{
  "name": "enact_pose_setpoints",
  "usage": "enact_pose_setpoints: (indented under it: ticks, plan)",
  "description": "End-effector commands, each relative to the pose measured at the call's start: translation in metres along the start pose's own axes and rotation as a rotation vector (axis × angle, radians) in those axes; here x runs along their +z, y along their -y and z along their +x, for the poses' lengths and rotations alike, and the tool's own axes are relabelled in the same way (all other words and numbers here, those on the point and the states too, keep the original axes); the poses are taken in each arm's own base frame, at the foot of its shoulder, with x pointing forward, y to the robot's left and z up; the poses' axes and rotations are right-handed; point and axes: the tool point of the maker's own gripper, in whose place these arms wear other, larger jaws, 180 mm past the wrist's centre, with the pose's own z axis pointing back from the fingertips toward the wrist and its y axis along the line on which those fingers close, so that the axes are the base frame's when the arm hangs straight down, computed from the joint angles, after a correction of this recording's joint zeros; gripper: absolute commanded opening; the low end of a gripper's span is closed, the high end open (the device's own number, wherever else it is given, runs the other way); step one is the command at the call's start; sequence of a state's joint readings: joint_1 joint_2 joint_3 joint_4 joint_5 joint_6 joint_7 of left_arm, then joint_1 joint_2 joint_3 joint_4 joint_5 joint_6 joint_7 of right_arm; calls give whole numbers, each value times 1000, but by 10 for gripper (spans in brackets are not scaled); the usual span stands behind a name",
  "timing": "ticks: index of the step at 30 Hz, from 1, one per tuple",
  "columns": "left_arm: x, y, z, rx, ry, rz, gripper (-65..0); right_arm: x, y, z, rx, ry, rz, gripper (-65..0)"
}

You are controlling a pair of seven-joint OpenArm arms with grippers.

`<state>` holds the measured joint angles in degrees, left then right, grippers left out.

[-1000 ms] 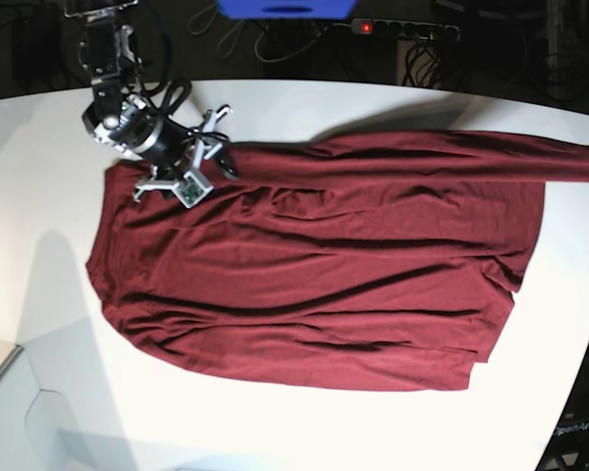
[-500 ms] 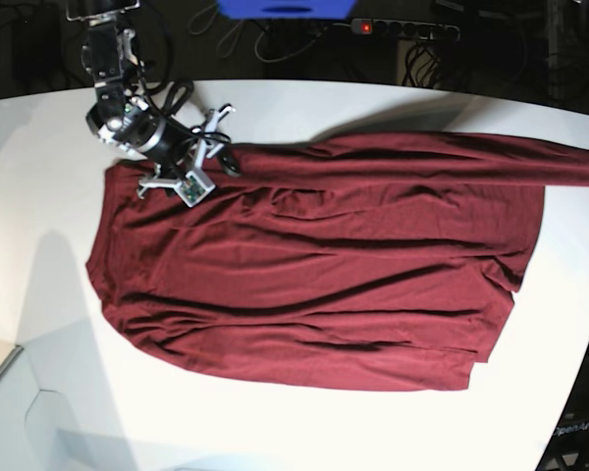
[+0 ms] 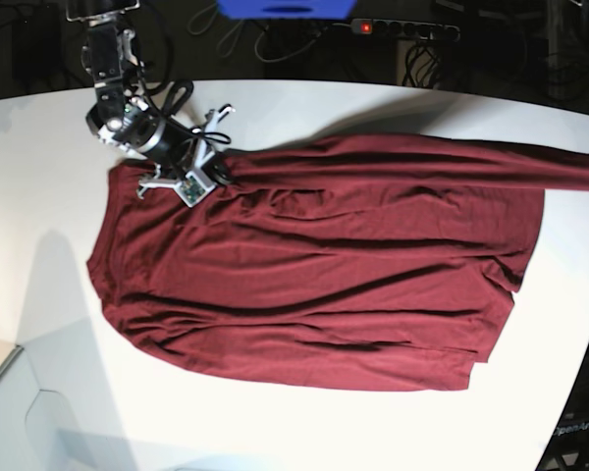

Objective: Layout the t-shirt on the table in an organized manner, then fold the t-shirt properly

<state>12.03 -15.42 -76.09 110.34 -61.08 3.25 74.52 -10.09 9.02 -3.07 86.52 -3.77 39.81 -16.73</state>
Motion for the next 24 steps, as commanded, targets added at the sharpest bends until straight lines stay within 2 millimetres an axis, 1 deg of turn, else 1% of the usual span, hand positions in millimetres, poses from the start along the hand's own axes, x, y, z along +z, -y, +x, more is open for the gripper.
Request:
enact_pose_setpoints:
  ticks: [1,4,6,13,19,22,24]
  plan:
    - [4,7,13,-14,35,-18,-650,3,5,10,11,29,-9,-650]
    - [4,7,13,-14,35,-18,-650,6,7,17,24,46,-18,-650]
    - [4,7,13,-14,35,-18,-650,11,10,18,42,44,-26,-650]
    - [4,7,13,-14,35,-18,-650,12,12,17,47,37,-27,-648]
    - [4,7,13,-14,35,-18,-650,12,11,15,46,35,-26,-540]
    - [4,7,13,-14,35,-18,-650,12,10,15,45,33,-25,-518]
    - [4,7,13,-14,35,-18,-650,12,10,15,45,33,-25,-515]
